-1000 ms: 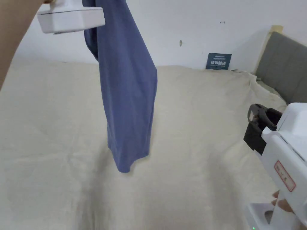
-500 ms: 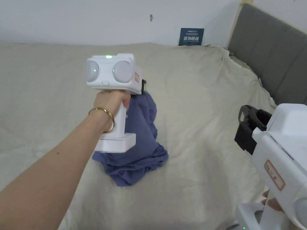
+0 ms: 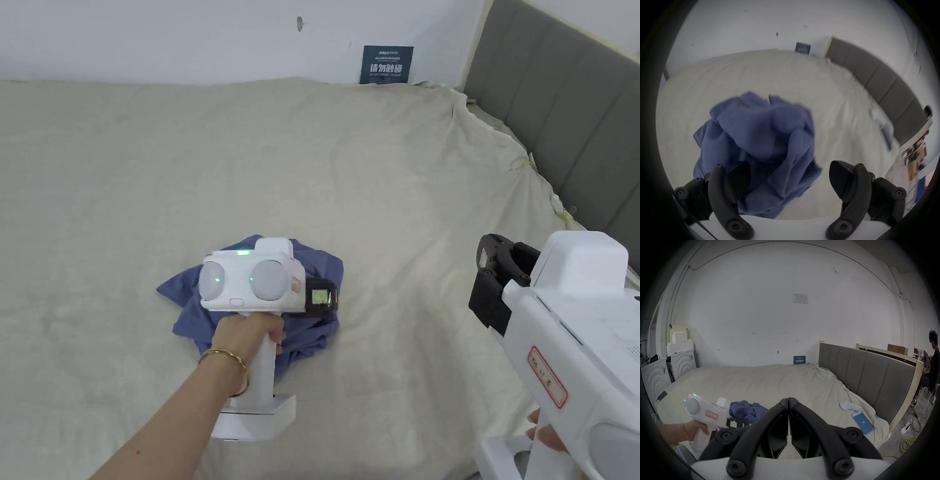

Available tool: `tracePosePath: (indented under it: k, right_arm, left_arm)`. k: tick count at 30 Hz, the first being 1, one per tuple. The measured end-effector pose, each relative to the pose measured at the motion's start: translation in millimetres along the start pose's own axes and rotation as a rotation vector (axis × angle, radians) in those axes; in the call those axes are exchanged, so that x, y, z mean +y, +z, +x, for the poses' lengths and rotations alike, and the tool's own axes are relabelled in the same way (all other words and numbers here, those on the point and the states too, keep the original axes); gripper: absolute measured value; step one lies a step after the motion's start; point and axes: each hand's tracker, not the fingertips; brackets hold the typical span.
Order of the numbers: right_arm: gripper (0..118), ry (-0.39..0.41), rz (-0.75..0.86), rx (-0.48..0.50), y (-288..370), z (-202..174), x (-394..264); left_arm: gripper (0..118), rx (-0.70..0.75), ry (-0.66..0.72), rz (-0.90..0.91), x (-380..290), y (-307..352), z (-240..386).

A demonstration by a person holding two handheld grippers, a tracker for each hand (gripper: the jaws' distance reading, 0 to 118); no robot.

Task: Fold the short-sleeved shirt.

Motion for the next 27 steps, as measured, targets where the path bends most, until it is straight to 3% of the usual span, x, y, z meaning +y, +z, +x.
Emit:
tracePosePath:
  k: [2,5,13,18,21,27]
  right_arm:
    - [0,0.003,0.002,0.010,0,-2,1]
    - [0,0.005,0.009,0.026,-5,-10,4]
    - [0,0.016,0.057,0.068,-20,-20,8]
    - [0,0.033,0.095,0.083,-28,-33,9]
    - [0,0.028,0.108,0.103,-29,-41,7]
    - [0,0.035,0.102,0.129,-22,-61,0]
  left_arm:
    - [104,-0.107,0.102,0.093,19,26,-12]
    - [107,-0.099,0.149,0.260,35,80,-18]
    - [111,0.282,-0.086,0.694,21,184,-29]
    - [106,0.379,-0.120,0.796,-20,213,-41]
    - [76,0.403,-0.155,0.794,-43,212,-46]
    - [1,0.414,-0.188,0.763,-75,201,-46]
